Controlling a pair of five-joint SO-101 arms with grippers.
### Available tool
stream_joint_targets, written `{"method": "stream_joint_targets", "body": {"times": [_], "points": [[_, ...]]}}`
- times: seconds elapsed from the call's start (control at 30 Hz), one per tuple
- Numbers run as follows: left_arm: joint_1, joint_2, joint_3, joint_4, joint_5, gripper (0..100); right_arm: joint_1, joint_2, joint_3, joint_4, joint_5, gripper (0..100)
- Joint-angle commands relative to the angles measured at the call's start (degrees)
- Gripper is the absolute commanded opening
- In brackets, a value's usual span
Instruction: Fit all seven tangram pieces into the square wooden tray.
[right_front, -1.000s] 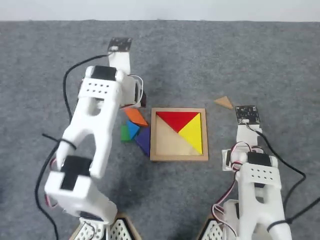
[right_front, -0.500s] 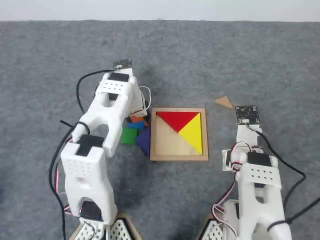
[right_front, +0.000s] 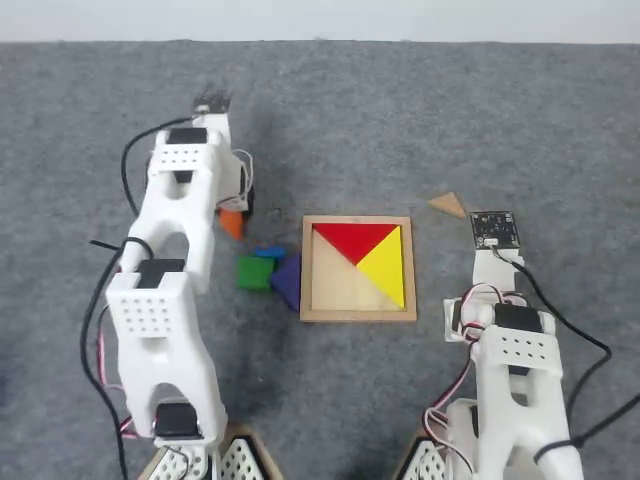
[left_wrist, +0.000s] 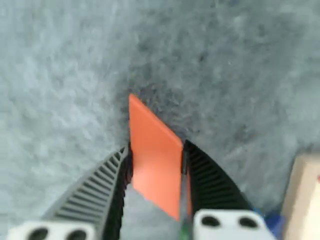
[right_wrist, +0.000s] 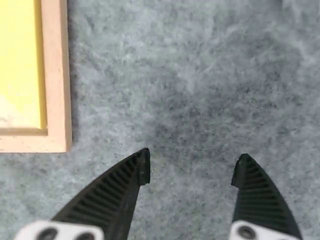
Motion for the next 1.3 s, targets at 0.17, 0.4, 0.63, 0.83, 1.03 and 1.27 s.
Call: {"method": "stream_joint_targets", "body": {"times": [0.17, 0.4, 0.63, 0.83, 1.03, 1.27], "points": [[0.09, -1.14, -15.43, 23.91, -37.36, 10, 0.75, -1.89, -0.44, -1.01, 0.00, 27.0], [-0.79, 0.35, -15.52, 23.30, -38.42, 24, 0.75, -1.89, -0.44, -1.01, 0.00, 27.0], [-2.02, 0.79, -15.52, 18.73, -35.87, 24, 0.75, -1.89, -0.44, -1.01, 0.00, 27.0], [-7.30, -1.32, -15.16, 18.20, -35.87, 21, 0.75, -1.89, -0.44, -0.92, 0.00, 27.0], [-13.19, -22.51, -1.54, 13.71, -40.44, 21, 0.75, -1.89, -0.62, -0.75, 0.00, 27.0], [-7.56, -43.08, 38.99, -11.69, -41.58, 9, 0.66, -1.89, -0.62, -0.75, 0.00, 27.0]]}}
